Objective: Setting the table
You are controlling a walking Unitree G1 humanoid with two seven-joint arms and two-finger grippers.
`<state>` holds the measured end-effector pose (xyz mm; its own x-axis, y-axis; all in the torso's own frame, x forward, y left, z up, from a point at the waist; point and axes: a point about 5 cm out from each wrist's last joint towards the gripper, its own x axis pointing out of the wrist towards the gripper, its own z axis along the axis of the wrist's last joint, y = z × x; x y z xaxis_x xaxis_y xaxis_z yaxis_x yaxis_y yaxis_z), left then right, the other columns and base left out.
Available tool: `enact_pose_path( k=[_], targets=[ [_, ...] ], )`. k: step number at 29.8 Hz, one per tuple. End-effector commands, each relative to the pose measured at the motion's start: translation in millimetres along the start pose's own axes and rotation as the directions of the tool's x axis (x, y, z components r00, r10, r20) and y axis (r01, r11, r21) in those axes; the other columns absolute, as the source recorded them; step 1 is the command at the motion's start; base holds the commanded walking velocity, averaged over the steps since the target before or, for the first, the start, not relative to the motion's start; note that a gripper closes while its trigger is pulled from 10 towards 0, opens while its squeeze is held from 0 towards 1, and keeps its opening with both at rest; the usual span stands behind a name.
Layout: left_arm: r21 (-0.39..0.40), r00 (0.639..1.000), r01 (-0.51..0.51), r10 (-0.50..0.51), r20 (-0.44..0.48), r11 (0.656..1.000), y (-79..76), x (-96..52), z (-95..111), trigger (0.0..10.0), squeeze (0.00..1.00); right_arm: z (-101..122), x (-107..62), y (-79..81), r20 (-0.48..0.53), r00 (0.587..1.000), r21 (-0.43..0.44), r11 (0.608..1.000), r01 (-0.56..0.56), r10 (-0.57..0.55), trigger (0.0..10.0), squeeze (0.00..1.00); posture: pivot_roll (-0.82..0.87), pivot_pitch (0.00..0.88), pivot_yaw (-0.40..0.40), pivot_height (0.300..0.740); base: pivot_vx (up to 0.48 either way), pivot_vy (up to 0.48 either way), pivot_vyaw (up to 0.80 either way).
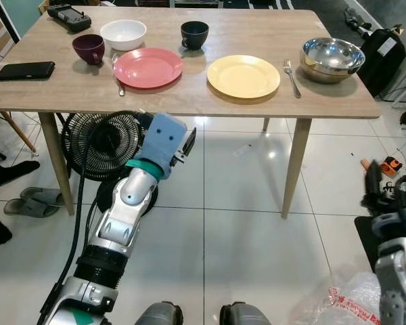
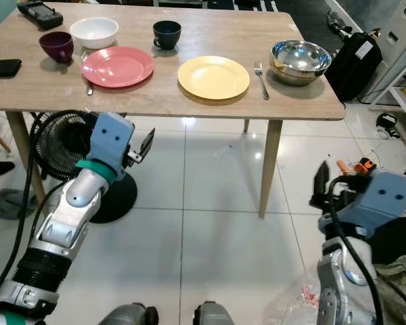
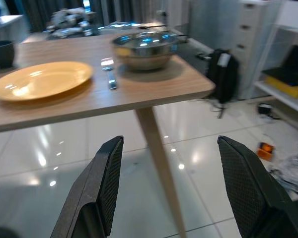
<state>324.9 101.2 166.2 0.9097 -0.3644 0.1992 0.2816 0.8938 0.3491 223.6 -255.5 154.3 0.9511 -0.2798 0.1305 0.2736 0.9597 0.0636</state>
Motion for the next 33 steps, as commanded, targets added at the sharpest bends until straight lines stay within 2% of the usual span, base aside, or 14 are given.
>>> enact_pose_path(
  k=[1,2,3,5,9,11,12,14,16,18,20,23,28,33],
  targets=[
    [0.015,1.000,0.009,-0.009,-0.021,1.000,-0.9,-2.7,-7,10.0,0.00,-1,-1.4,3.8,-0.008,1.000,-0.002,1.000,-0.028,0.028,10.0,0.00,-0.01,0.000,0.062,0.740,0.000,0.000,0.00],
    [0.015,1.000,0.009,-0.009,-0.021,1.000,-0.9,-2.7,-7,10.0,0.00,-1,-1.4,3.8,-0.008,1.000,-0.002,1.000,-0.028,0.028,10.0,0.00,-0.01,0.000,0.062,0.740,0.000,0.000,0.00],
    [0.014,0.999,-0.022,0.022,-0.034,1.000,5.3,-3.6,-9,10.0,0.00,-2,0.3,14.5,-0.015,0.996,-0.008,0.996,-0.088,0.088,10.0,0.00,-0.01,0.000,0.054,0.740,0.000,0.000,0.00],
    [-0.005,0.980,-0.167,0.166,-0.112,0.986,25.0,-13.0,-26,10.0,0.00,-10,11.6,46.8,-0.040,0.968,0.004,0.969,-0.249,0.249,10.0,0.00,0.03,0.000,0.020,0.740,0.000,0.000,0.00],
    [-0.009,0.967,-0.218,0.214,-0.140,0.976,31.1,-17.5,-33,10.0,0.00,-12,15.4,57.2,-0.049,0.953,0.008,0.954,-0.299,0.299,10.0,0.00,0.03,0.000,0.020,0.740,0.000,0.000,0.00],
    [0.011,0.937,-0.289,0.285,-0.200,0.957,37.0,-34.3,-47,10.0,0.00,-19,33.1,74.4,-0.061,0.928,0.007,0.930,-0.367,0.366,10.0,0.00,0.12,0.000,-0.061,0.740,0.000,0.000,0.00],
    [0.011,0.937,-0.289,0.285,-0.200,0.957,37.0,-34.3,-47,10.0,0.00,-19,33.1,74.4,-0.061,0.928,0.007,0.930,-0.367,0.366,10.0,0.00,0.12,0.000,-0.061,0.740,0.000,0.000,0.00],
    [0.024,0.914,-0.338,0.334,-0.230,0.941,42.7,-44.7,-55,10.0,0.00,-20,46.5,84.4,-0.060,0.915,0.005,0.917,-0.399,0.399,10.0,0.00,0.15,0.000,-0.081,0.740,0.000,0.000,0.00],
    [0.029,0.908,-0.352,0.349,-0.233,0.936,47.9,-46.8,-56,10.0,0.00,-16,56.2,82.1,-0.043,0.931,0.017,0.932,-0.361,0.362,10.0,0.00,0.17,0.000,-0.095,0.740,0.000,0.000,0.00],
    [0.029,0.908,-0.352,0.349,-0.233,0.936,47.9,-46.8,-56,10.0,0.00,-16,56.2,82.1,-0.043,0.931,0.017,0.932,-0.361,0.362,10.0,0.00,0.17,0.000,-0.095,0.740,0.000,0.000,0.00],
    [0.028,0.911,-0.341,0.338,-0.235,0.940,53.4,-41.5,-55,10.0,0.00,-15,63.8,70.8,-0.035,0.953,0.030,0.953,-0.300,0.301,10.0,0.00,0.17,0.000,-0.097,0.740,0.000,0.000,0.00],
    [0.022,0.919,-0.318,0.314,-0.239,0.948,55.1,-34.7,-55,10.0,0.00,-16,65.6,63.2,-0.042,0.957,0.035,0.958,-0.286,0.287,10.0,0.00,0.16,0.000,-0.085,0.740,0.000,0.000,0.00],
    [-0.004,0.936,-0.261,0.252,-0.246,0.965,46.3,-26.3,-56,10.0,0.00,-17,60.9,58.2,-0.049,0.950,0.006,0.951,-0.308,0.308,10.0,0.00,0.13,0.000,-0.068,0.740,0.000,0.000,0.00],
    [-0.040,0.956,-0.190,0.176,-0.235,0.981,31.6,-19.2,-53,10.0,0.00,-15,56.0,48.5,-0.030,0.965,-0.005,0.966,-0.260,0.260,10.0,0.00,0.10,0.000,-0.048,0.740,0.000,0.000,0.00]
  ],
)
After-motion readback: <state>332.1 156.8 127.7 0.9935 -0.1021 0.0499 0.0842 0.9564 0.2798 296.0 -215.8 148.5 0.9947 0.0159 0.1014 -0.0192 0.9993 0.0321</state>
